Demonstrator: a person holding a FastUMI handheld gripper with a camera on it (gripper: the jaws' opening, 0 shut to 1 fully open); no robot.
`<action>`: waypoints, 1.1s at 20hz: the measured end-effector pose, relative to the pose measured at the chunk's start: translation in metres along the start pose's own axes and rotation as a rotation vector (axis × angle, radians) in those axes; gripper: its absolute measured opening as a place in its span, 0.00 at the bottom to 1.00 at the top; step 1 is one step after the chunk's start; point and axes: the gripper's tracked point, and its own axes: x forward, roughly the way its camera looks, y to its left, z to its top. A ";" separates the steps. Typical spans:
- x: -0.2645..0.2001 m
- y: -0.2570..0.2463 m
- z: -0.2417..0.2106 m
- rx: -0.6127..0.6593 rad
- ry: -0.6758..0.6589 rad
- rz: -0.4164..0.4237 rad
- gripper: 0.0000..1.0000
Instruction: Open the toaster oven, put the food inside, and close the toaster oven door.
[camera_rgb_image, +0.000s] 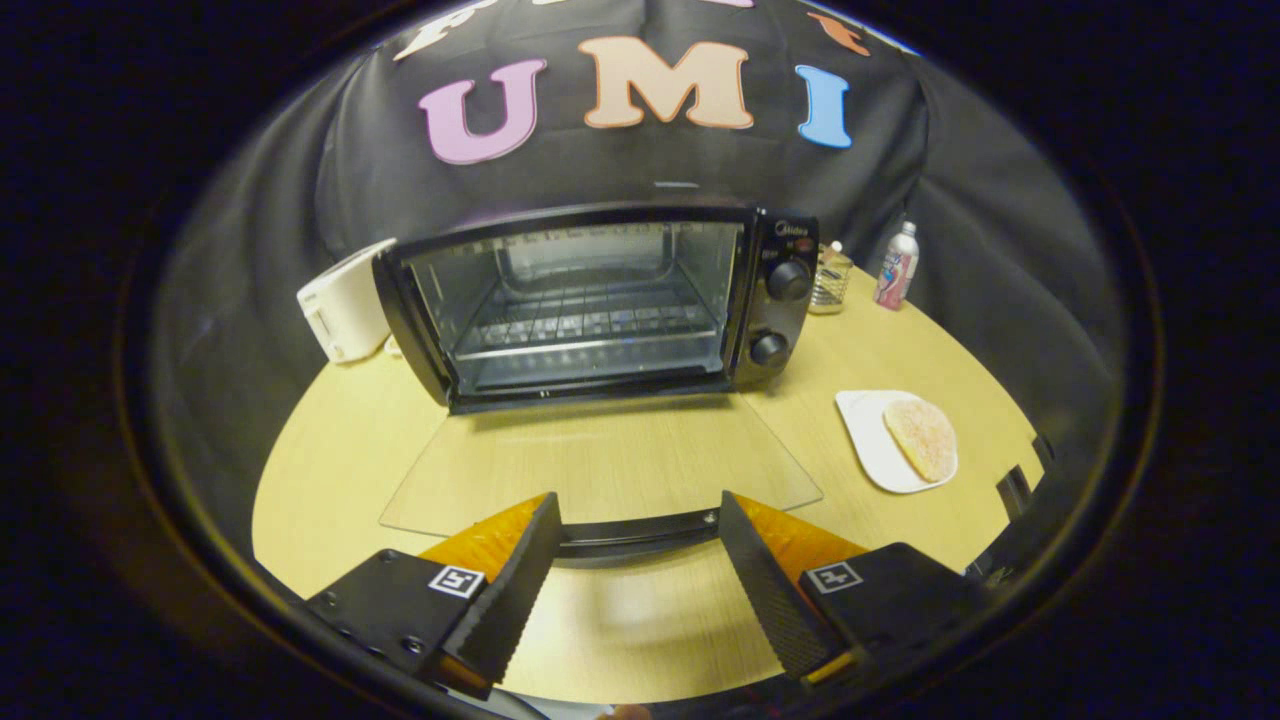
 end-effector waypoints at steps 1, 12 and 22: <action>0.004 0.001 -0.008 0.001 0.013 0.001 1.00; -0.005 -0.034 0.024 -0.005 -0.023 -0.064 1.00; 0.027 -0.212 0.065 0.087 -0.024 -0.388 1.00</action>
